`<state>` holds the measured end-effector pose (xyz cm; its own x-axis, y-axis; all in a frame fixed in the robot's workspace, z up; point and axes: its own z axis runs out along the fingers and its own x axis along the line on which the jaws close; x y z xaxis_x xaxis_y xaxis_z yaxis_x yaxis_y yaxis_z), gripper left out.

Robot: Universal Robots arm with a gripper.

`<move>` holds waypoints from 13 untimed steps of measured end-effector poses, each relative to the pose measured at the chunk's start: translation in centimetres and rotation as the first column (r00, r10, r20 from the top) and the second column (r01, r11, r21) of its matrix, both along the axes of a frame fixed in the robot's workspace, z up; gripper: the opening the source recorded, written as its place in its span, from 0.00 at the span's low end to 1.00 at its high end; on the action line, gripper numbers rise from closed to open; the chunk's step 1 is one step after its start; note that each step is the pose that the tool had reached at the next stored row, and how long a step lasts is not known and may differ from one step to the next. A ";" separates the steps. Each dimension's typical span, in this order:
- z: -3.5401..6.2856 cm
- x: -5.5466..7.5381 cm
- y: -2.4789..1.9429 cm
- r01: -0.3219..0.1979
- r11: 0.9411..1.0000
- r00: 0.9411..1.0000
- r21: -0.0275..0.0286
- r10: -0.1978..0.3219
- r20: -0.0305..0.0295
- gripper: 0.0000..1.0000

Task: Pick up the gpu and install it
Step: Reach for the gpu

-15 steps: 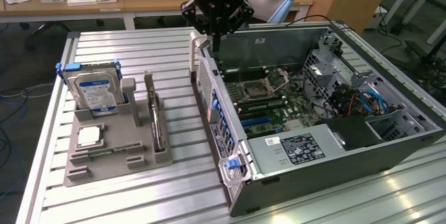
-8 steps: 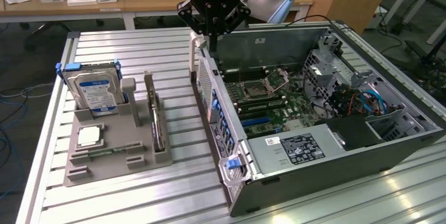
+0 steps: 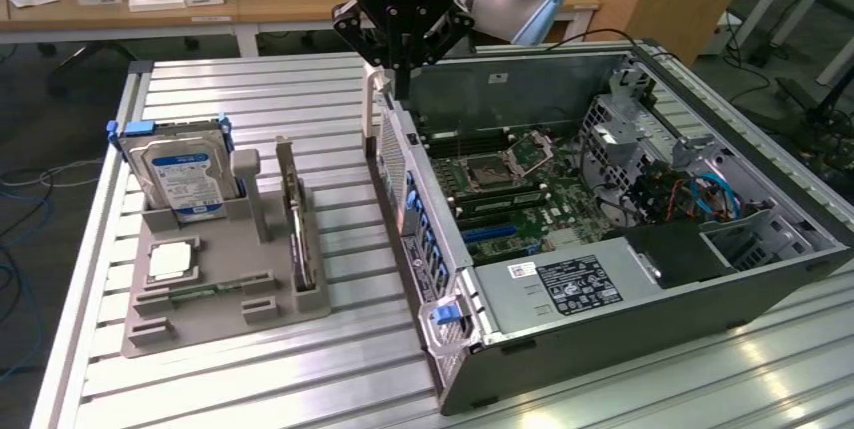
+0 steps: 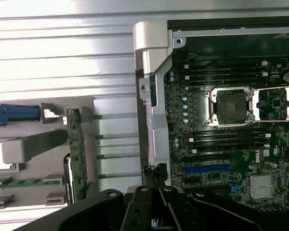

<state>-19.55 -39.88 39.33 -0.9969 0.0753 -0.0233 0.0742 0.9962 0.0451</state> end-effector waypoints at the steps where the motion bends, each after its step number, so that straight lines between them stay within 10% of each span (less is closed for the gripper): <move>1: 0.00 -0.1 0.00 0.000 1.000 1.000 0.000 0.000 0.000 0.10; 13: 0.00 -0.9 0.00 0.000 1.000 1.000 0.000 0.000 0.000 0.10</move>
